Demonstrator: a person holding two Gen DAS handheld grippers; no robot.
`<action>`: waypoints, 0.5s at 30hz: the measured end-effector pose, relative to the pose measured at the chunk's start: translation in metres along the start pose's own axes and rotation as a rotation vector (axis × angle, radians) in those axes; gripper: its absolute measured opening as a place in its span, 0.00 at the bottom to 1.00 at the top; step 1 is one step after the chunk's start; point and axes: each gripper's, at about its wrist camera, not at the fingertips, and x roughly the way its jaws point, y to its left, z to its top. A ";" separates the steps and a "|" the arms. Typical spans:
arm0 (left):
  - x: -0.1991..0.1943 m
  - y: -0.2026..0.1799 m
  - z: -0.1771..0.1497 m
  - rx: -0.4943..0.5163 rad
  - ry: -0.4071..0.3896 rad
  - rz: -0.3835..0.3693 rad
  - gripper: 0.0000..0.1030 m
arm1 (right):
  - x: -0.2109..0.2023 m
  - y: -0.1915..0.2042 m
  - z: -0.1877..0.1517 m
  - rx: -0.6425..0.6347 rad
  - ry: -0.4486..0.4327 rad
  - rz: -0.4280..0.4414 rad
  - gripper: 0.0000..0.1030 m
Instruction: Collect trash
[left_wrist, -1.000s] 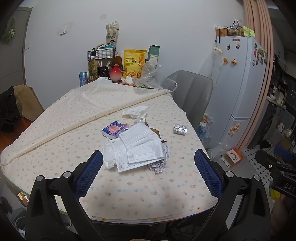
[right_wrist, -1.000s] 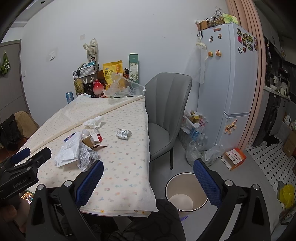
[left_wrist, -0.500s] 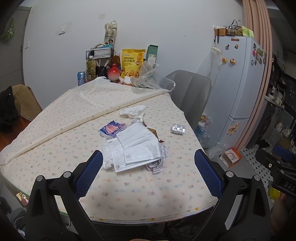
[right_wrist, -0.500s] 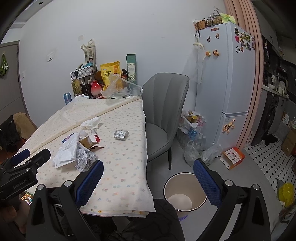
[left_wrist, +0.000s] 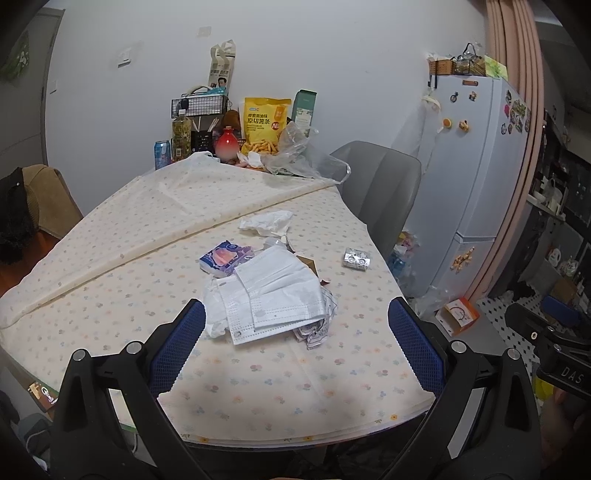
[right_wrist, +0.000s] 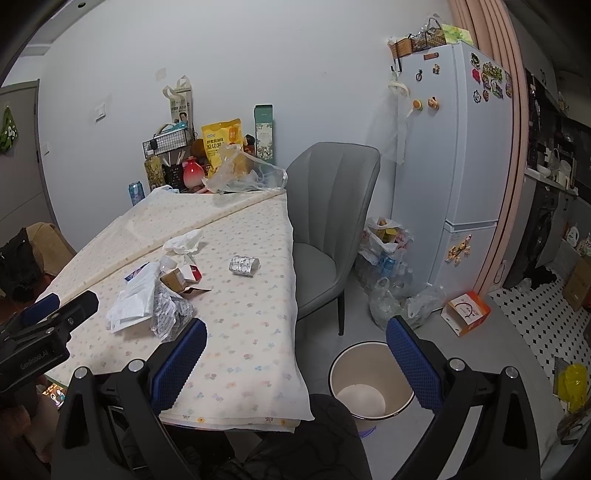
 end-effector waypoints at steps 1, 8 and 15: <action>0.000 0.002 0.000 -0.003 0.000 0.001 0.95 | 0.002 0.002 0.000 -0.006 0.003 0.006 0.93; 0.005 0.031 0.001 -0.046 0.011 0.036 0.93 | 0.016 0.025 0.003 -0.075 0.023 0.099 0.92; 0.015 0.060 -0.002 -0.099 0.039 0.049 0.83 | 0.037 0.048 0.006 -0.102 0.070 0.214 0.83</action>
